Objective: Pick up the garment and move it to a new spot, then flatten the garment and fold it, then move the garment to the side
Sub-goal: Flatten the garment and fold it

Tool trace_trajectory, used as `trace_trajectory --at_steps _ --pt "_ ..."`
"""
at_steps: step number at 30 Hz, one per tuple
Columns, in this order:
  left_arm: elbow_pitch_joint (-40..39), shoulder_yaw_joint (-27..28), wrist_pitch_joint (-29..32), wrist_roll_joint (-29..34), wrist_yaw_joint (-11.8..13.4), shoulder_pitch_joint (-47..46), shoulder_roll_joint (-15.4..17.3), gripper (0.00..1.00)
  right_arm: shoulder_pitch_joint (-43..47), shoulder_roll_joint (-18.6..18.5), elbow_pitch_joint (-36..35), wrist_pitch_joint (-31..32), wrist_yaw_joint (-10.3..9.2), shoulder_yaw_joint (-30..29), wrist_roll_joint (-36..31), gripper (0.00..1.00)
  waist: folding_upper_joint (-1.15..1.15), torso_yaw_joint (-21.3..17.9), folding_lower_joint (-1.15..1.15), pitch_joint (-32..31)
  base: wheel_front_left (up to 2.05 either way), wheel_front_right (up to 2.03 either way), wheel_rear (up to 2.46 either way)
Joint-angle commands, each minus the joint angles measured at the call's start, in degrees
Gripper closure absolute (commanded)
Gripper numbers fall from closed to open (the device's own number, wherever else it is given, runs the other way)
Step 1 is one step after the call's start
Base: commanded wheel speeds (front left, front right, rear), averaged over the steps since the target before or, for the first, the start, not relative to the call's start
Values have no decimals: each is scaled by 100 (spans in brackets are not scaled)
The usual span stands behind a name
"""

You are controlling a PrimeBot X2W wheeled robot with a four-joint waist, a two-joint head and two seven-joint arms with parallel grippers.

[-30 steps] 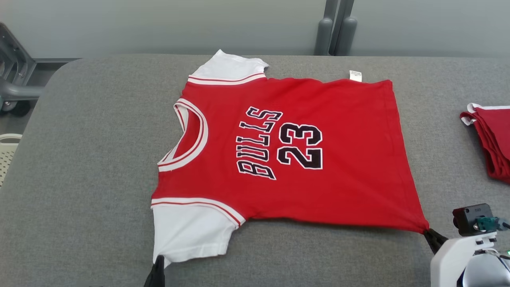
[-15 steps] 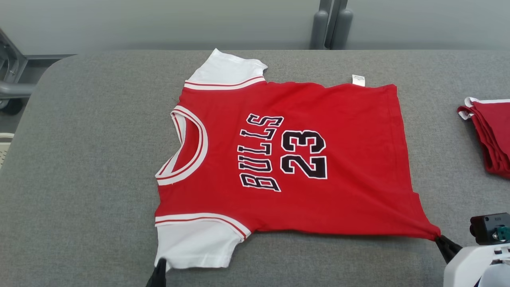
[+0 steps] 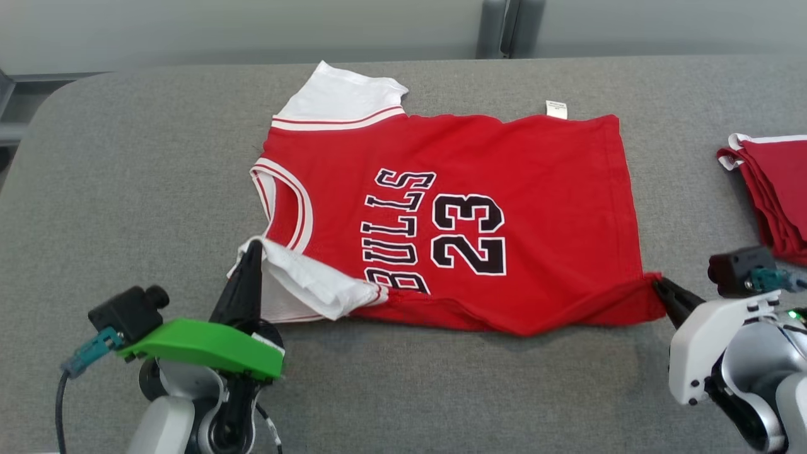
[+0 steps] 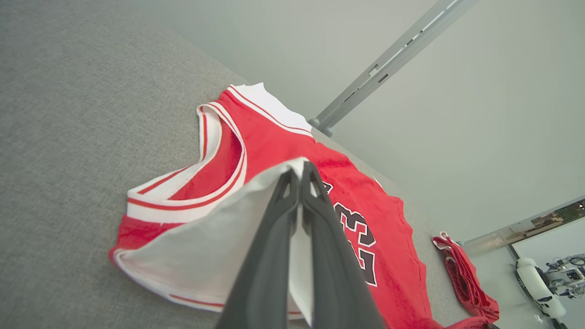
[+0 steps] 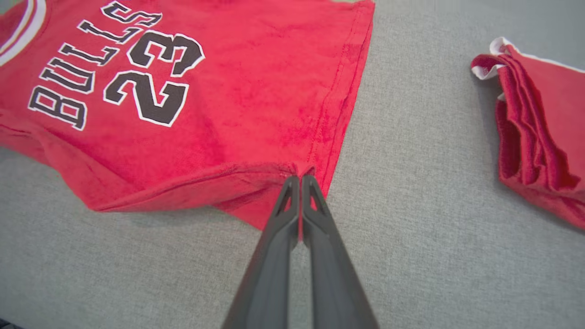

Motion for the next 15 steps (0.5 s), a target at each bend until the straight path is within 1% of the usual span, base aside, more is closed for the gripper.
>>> trace_trajectory --at_steps 1,3,5,11,15 --pt "169 16 -19 58 -40 -311 -29 100 -246 -82 128 -96 -5 65 55 100 0 -73 0 167 0 0 0" --pt "403 -18 -71 139 -109 -618 -38 100 -510 -142 318 -232 -5 193 136 100 0 -89 0 251 0 0 0" --pt "644 -35 -116 206 -168 -873 -55 100 -771 -277 554 -317 -5 325 116 100 0 -110 0 355 0 0 0" --pt "1191 -44 -263 302 -309 -1492 -100 100 -1435 -436 1144 -650 -6 542 89 100 0 -125 0 661 0 0 0" --pt "1459 -25 -347 307 -385 -1783 -134 100 -1689 -408 1457 -927 -6 520 -17 100 0 -96 0 795 0 0 0"
